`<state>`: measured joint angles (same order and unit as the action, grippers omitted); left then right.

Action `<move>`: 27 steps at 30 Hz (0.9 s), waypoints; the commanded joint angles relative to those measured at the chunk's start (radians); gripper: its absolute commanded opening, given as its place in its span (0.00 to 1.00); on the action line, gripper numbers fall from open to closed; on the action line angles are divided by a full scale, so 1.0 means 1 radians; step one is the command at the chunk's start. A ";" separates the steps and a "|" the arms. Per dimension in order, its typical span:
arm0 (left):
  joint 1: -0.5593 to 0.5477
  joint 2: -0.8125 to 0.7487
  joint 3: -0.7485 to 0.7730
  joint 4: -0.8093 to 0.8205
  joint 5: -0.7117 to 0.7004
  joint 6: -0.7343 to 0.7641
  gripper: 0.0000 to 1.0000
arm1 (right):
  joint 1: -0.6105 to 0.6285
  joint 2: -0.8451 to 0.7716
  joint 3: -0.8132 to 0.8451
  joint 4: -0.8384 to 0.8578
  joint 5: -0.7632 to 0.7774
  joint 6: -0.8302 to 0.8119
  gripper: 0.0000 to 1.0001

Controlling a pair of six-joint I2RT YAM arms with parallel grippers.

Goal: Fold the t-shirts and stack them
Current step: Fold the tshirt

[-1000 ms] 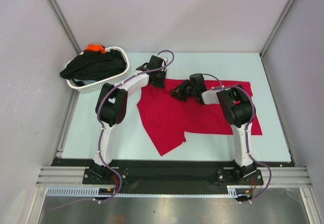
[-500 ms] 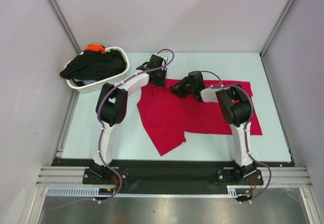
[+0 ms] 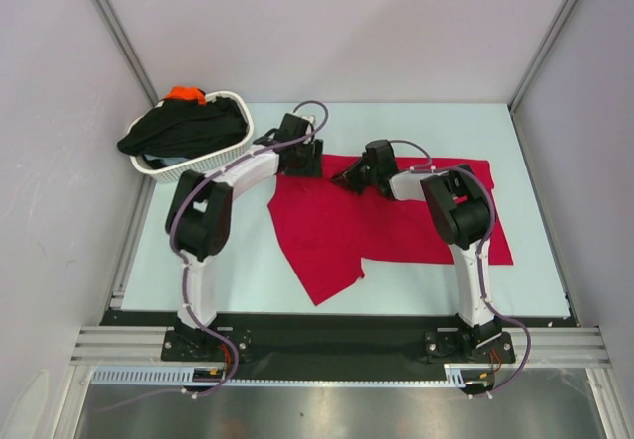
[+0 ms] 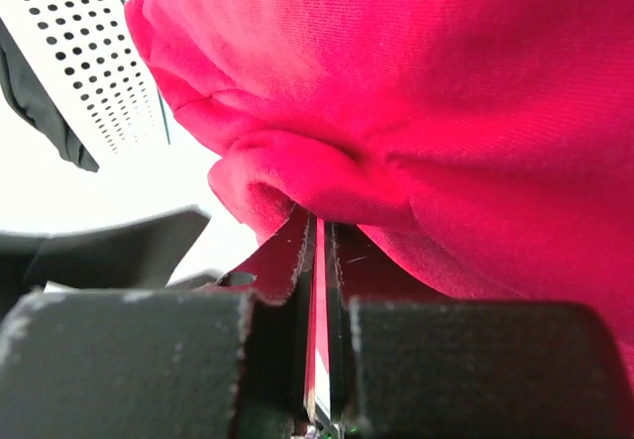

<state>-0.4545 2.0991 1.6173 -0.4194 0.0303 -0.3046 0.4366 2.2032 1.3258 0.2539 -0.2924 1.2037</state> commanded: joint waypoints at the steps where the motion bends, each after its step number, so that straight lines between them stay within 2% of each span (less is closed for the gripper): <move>1: 0.033 -0.216 -0.138 0.080 0.054 -0.067 0.65 | 0.007 -0.031 0.046 -0.030 -0.004 -0.030 0.00; 3: 0.048 -0.257 -0.198 0.090 0.085 -0.086 0.60 | 0.005 -0.051 0.044 -0.044 -0.008 -0.041 0.00; 7: 0.092 -0.309 -0.347 0.165 0.203 -0.100 0.59 | -0.007 -0.073 0.043 -0.080 -0.017 -0.072 0.00; 10: 0.100 -0.277 -0.364 0.191 0.278 -0.111 0.57 | -0.015 -0.080 0.035 -0.081 -0.030 -0.075 0.00; 14: 0.103 -0.229 -0.355 0.226 0.304 -0.132 0.39 | -0.024 -0.089 0.023 -0.074 -0.037 -0.076 0.00; 15: 0.111 -0.208 -0.350 0.225 0.312 -0.140 0.38 | -0.024 -0.089 0.024 -0.073 -0.040 -0.078 0.00; 19: 0.125 -0.166 -0.349 0.246 0.336 -0.188 0.39 | -0.025 -0.088 0.024 -0.079 -0.048 -0.085 0.00; 22: 0.125 -0.131 -0.333 0.248 0.339 -0.200 0.45 | -0.027 -0.088 0.016 -0.081 -0.051 -0.087 0.00; 27: 0.126 -0.088 -0.320 0.271 0.347 -0.209 0.47 | -0.027 -0.089 0.016 -0.081 -0.054 -0.087 0.00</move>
<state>-0.3351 1.9923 1.2583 -0.1921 0.3504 -0.4965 0.4118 2.1651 1.3373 0.1738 -0.3328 1.1290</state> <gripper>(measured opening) 0.470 0.020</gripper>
